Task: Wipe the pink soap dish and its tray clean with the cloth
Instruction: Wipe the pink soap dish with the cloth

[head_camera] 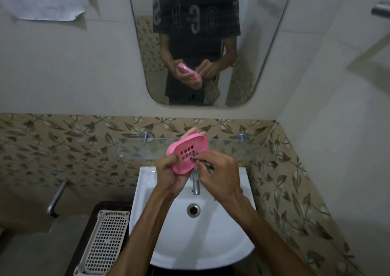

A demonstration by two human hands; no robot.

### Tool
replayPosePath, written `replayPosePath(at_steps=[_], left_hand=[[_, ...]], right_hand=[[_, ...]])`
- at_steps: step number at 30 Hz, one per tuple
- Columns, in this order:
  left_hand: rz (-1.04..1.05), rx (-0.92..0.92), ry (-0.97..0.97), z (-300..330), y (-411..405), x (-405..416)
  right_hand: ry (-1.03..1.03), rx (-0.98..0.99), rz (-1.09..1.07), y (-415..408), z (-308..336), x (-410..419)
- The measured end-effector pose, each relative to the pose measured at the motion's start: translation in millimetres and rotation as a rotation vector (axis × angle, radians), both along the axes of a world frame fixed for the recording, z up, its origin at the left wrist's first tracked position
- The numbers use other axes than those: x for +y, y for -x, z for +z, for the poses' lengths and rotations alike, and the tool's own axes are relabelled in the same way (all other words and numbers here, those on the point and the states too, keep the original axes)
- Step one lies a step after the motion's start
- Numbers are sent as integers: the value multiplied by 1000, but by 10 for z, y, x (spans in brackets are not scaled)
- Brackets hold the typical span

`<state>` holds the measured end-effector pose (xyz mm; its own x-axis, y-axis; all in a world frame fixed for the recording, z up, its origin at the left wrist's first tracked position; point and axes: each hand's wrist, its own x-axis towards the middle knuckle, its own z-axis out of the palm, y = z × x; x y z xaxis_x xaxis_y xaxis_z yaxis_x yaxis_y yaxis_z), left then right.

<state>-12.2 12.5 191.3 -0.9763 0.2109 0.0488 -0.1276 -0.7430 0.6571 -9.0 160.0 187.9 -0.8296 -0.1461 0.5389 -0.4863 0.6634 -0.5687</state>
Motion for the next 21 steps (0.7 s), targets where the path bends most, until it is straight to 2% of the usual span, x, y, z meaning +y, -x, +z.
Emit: replayPosePath(at_steps=[5, 8, 11, 14, 17, 21], left_hand=[[-10, 33, -9, 37, 71, -2], [-8, 33, 1, 58, 124, -8], [-31, 42, -20, 62, 164, 0], [-33, 33, -42, 46, 188, -2], [-22, 31, -47, 18, 222, 13], [3, -9, -34, -7, 245, 33]], right_hand=[[57, 46, -62, 95, 46, -17], [73, 68, -17, 120, 55, -52], [116, 51, -87, 153, 54, -77], [45, 49, 45, 131, 10, -135], [108, 39, -61, 149, -31, -132], [62, 72, 26, 150, -62, -130]])
